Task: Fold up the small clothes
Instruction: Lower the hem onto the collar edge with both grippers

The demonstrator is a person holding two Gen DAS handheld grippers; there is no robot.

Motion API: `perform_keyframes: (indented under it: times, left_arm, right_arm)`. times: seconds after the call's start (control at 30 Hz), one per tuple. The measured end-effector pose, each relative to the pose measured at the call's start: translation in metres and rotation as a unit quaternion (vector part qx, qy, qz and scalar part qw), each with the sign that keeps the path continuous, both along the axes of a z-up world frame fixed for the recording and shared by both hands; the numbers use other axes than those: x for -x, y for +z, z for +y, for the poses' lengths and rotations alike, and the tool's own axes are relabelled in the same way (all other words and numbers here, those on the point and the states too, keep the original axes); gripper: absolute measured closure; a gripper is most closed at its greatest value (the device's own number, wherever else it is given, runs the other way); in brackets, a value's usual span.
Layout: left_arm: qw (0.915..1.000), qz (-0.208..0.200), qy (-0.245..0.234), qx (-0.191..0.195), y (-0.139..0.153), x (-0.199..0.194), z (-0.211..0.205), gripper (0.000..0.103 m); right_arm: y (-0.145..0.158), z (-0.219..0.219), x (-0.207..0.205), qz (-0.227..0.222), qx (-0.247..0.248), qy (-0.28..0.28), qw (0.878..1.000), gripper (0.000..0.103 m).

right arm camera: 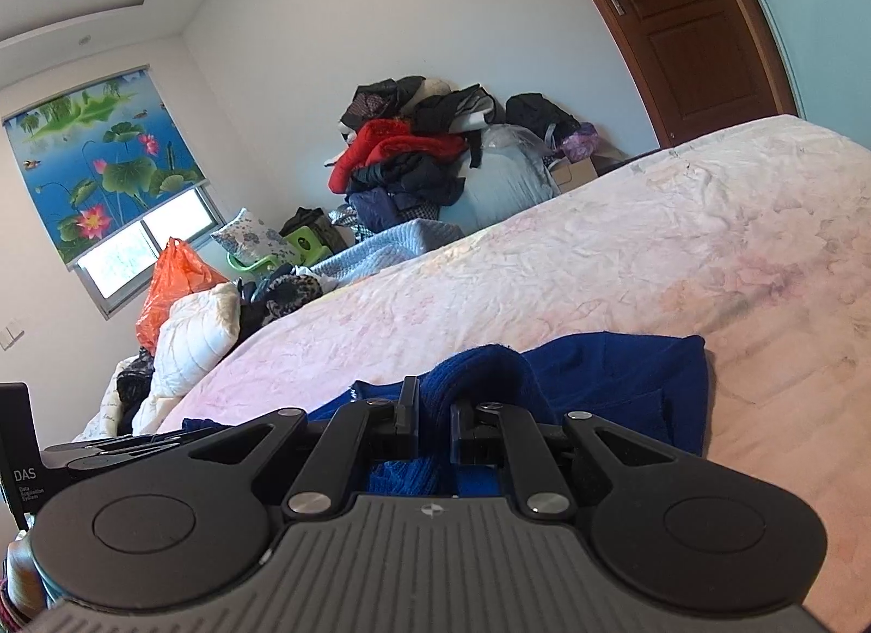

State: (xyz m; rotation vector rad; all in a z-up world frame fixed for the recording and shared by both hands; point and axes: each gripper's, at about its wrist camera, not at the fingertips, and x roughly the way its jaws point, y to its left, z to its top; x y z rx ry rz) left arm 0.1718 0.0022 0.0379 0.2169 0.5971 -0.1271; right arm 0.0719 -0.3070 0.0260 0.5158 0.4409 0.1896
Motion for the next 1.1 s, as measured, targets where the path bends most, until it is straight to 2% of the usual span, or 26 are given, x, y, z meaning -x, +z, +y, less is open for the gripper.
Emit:
perform_keyframes:
  times: [0.27, 0.63, 0.77, 0.9, 0.97, 1.07, 1.1]
  left_arm:
    - [0.9993, 0.027, 0.008, -0.023, -0.027, -0.024, -0.006, 0.089]
    - [0.9973, 0.068, 0.011, -0.026, -0.045, -0.051, -0.009, 0.088]
    - [0.9951, 0.099, 0.009, -0.002, -0.045, -0.065, -0.002, 0.087]
    - [0.9901, 0.133, 0.013, 0.044, -0.041, -0.079, 0.012, 0.087]
    - [0.985, 0.154, 0.014, 0.075, -0.039, -0.086, 0.02, 0.087]
    - [0.9748, 0.187, 0.016, 0.121, -0.038, -0.096, 0.035, 0.087]
    - [0.9706, 0.198, 0.017, 0.136, -0.038, -0.099, 0.041, 0.087]
  right_arm:
    - [-0.028, 0.0, -0.027, 0.035, -0.003, 0.002, 0.999, 0.089]
    - [-0.051, -0.008, -0.047, 0.069, -0.015, 0.004, 0.997, 0.088]
    - [-0.058, -0.012, -0.055, 0.087, -0.029, 0.01, 0.996, 0.083]
    - [-0.063, -0.013, -0.063, 0.106, -0.048, 0.036, 0.993, 0.074]
    - [-0.064, -0.011, -0.066, 0.115, -0.051, 0.054, 0.991, 0.061]
    - [-0.063, -0.01, -0.071, 0.122, -0.063, 0.075, 0.988, 0.048]
    - [-0.062, -0.011, -0.072, 0.124, -0.069, 0.08, 0.987, 0.047]
